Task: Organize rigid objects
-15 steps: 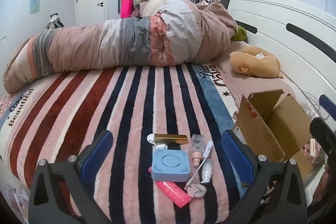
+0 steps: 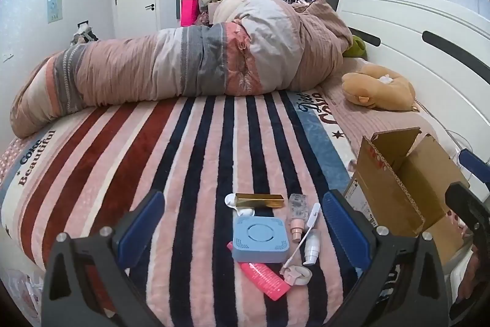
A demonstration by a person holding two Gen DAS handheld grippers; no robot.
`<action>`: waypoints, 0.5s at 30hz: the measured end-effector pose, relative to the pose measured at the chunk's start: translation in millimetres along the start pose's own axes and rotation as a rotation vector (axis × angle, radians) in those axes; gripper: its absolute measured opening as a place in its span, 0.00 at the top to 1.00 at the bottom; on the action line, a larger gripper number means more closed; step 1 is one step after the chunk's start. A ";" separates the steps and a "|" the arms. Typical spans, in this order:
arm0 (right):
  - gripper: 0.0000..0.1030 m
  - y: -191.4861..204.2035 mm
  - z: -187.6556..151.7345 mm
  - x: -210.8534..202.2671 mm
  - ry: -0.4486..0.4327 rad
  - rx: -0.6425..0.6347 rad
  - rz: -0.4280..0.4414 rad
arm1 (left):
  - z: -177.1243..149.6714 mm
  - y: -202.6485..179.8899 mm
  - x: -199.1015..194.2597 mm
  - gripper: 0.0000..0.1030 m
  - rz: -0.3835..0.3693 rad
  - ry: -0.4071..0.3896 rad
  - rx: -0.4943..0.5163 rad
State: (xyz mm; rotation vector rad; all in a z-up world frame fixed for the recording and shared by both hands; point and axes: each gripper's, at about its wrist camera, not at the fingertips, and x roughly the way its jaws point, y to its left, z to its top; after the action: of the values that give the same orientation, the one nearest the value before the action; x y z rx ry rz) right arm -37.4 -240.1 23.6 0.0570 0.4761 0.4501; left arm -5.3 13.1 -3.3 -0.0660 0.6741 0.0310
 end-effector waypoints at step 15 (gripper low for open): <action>0.00 7.2 -3.4 -7.2 -0.002 0.008 -0.013 | 2.3 -11.8 -2.6 0.00 -0.011 0.001 0.018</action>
State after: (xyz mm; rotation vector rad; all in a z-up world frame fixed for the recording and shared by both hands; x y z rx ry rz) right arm -47.6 -236.8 24.9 0.0624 0.4757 0.4355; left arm -5.2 1.5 0.7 -0.0520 0.6750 0.0139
